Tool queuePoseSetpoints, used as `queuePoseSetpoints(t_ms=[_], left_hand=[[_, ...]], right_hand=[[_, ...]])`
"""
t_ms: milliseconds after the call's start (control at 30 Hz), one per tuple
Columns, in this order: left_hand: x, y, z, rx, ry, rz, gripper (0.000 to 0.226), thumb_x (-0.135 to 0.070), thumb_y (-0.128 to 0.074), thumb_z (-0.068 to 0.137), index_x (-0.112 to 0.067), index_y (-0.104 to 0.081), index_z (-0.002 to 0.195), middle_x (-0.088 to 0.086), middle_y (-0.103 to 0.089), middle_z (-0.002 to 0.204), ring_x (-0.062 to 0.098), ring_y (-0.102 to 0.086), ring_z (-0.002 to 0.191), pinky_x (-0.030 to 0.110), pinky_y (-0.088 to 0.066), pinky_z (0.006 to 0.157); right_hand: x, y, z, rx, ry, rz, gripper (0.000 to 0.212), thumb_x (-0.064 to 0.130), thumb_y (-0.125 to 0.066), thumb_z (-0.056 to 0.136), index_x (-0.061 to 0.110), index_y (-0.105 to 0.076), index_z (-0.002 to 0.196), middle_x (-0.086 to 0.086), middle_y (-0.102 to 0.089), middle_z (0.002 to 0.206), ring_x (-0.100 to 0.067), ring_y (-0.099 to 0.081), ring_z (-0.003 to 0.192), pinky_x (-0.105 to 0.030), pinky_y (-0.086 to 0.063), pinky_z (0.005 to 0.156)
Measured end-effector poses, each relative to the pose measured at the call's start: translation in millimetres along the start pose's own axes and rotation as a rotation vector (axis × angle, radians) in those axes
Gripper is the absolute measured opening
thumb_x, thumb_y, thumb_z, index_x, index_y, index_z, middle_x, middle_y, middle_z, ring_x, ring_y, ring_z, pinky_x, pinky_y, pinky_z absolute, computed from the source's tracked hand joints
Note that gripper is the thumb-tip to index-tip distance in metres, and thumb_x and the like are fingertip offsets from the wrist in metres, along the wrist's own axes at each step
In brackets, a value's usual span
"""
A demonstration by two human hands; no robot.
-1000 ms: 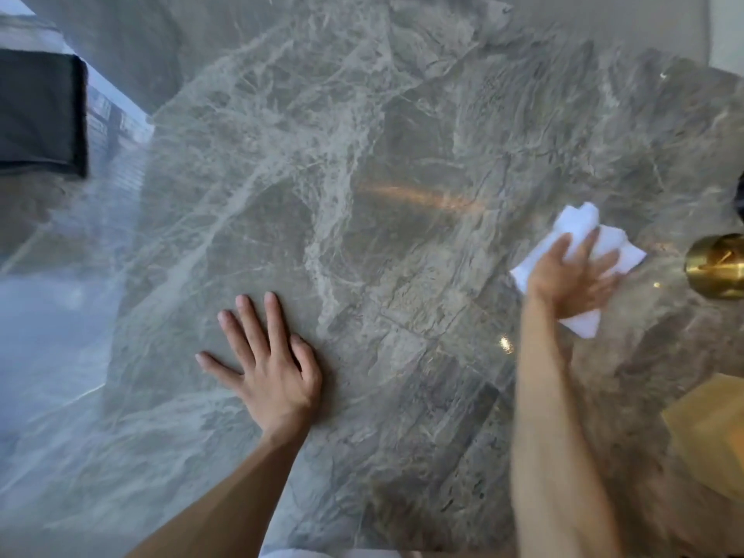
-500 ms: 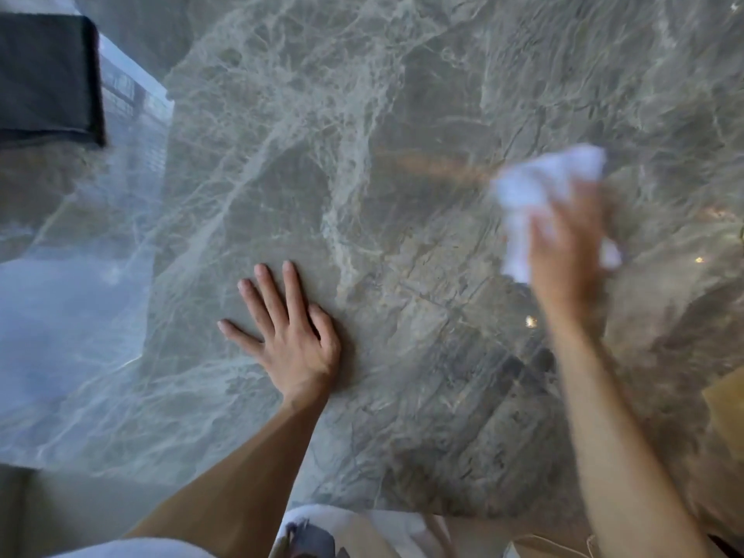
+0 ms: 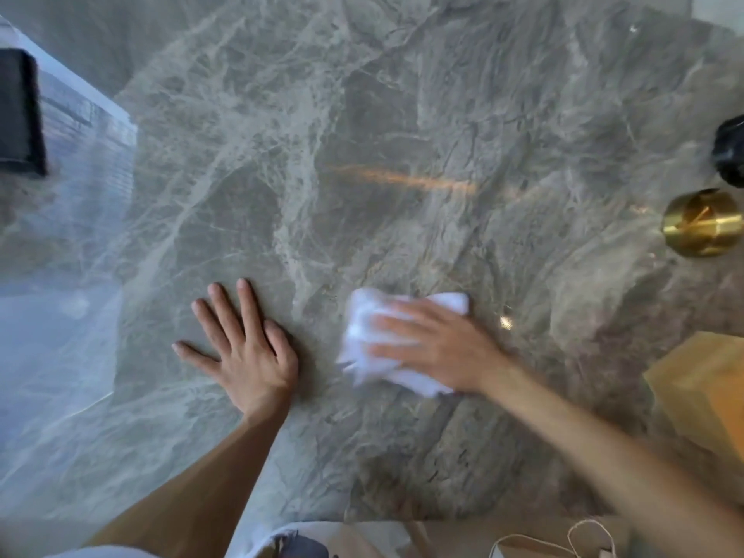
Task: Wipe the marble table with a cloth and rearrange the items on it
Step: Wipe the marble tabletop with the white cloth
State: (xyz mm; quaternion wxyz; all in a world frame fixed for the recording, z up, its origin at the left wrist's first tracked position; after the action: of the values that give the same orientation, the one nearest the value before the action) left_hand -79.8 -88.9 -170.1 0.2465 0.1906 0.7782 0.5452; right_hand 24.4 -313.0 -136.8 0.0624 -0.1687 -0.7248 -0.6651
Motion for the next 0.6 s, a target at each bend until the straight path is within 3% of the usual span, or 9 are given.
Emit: queuePoseSetpoints(t_ms=[67,133,200,267,333,400,500,533,600], left_hand=[[-3,1,0,-0.004,0.0,0.0,0.066,-0.034,-0.027,0.093,-0.038,-0.004,0.155,-0.002,0.002,0.166,0.023,0.005,0.153,0.072,0.003,0.113],[-3,1,1,0.006,0.004,-0.002,0.066,-0.034,-0.026,0.093,-0.039,-0.004,0.155,-0.002,0.002,0.166,0.023,0.005,0.154,0.072,0.003,0.113],[-2,2,1,0.008,0.01,-0.007,0.066,-0.034,-0.026,0.093,-0.039,-0.003,0.155,-0.003,0.002,0.166,0.023,0.006,0.154,0.072,0.003,0.113],[0,1,0,0.008,0.012,-0.006,0.066,-0.035,-0.026,0.093,-0.039,-0.003,0.154,-0.003,0.003,0.166,0.023,0.006,0.153,0.072,0.003,0.113],[-1,1,-2,0.002,0.003,0.002,0.066,-0.035,-0.026,0.093,-0.038,-0.003,0.155,-0.002,0.003,0.166,0.023,0.006,0.153,0.072,0.003,0.113],[-5,3,0,0.013,0.004,0.006,0.066,-0.034,-0.027,0.093,-0.037,-0.004,0.155,-0.002,0.003,0.166,0.023,0.007,0.153,0.072,0.003,0.113],[-1,2,-1,0.022,0.016,-0.002,0.066,-0.033,-0.028,0.093,-0.036,-0.004,0.155,-0.001,0.002,0.166,0.024,0.006,0.153,0.072,0.003,0.113],[-1,2,-2,0.019,0.011,-0.002,0.066,-0.033,-0.028,0.093,-0.036,-0.004,0.155,-0.001,0.002,0.166,0.024,0.006,0.153,0.072,0.002,0.113],[-3,3,-3,0.006,0.001,0.007,0.067,-0.033,-0.027,0.093,-0.036,-0.004,0.155,-0.001,0.002,0.166,0.024,0.006,0.153,0.072,0.003,0.113]], right_hand=[[-89,17,-53,-0.031,-0.248,-0.147,0.049,0.028,-0.051,0.099,0.039,-0.041,0.146,0.003,-0.037,0.157,-0.026,-0.036,0.145,-0.04,-0.034,0.116],[-174,52,-84,-0.251,-0.796,-0.121,0.045,0.027,-0.049,0.1,0.028,-0.047,0.145,-0.005,-0.04,0.155,-0.03,-0.037,0.143,-0.043,-0.038,0.114],[-209,73,-91,-0.515,-1.287,0.005,0.046,0.032,-0.044,0.1,0.025,-0.048,0.145,-0.007,-0.042,0.153,-0.029,-0.037,0.141,-0.039,-0.03,0.117],[-201,71,-74,-0.636,-1.562,0.064,0.048,0.034,-0.043,0.099,0.025,-0.046,0.146,-0.008,-0.041,0.153,-0.027,-0.035,0.142,-0.034,-0.02,0.12],[-159,56,-42,-0.694,-1.608,0.078,0.048,0.035,-0.044,0.099,0.025,-0.047,0.146,-0.006,-0.039,0.155,-0.027,-0.031,0.146,-0.035,-0.018,0.121],[-89,32,4,-0.63,-1.277,0.053,0.044,0.03,-0.047,0.1,0.024,-0.049,0.144,-0.005,-0.04,0.155,-0.028,-0.026,0.149,-0.041,-0.025,0.119],[64,-21,17,-0.172,-0.293,0.126,0.04,0.029,-0.046,0.103,0.031,-0.05,0.143,0.002,-0.04,0.155,-0.021,-0.02,0.152,-0.041,-0.031,0.117],[85,-28,-8,-0.121,0.006,0.14,0.035,0.029,-0.049,0.103,0.033,-0.057,0.137,0.003,-0.044,0.153,-0.02,-0.027,0.15,-0.042,-0.035,0.115],[51,-20,-36,-0.062,0.336,0.04,0.033,0.025,-0.049,0.103,0.032,-0.06,0.133,0.003,-0.05,0.148,-0.02,-0.041,0.142,-0.037,-0.042,0.109]])
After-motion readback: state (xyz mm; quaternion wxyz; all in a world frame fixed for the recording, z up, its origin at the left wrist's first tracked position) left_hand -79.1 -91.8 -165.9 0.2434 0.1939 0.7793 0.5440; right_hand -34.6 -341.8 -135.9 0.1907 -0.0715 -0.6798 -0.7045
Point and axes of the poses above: each hand's wrist, its own z-axis towards the middle knuckle, its own y-axis out of the back of the hand, x = y × z, the point moved 7 cm from there along z, towards the middle knuckle
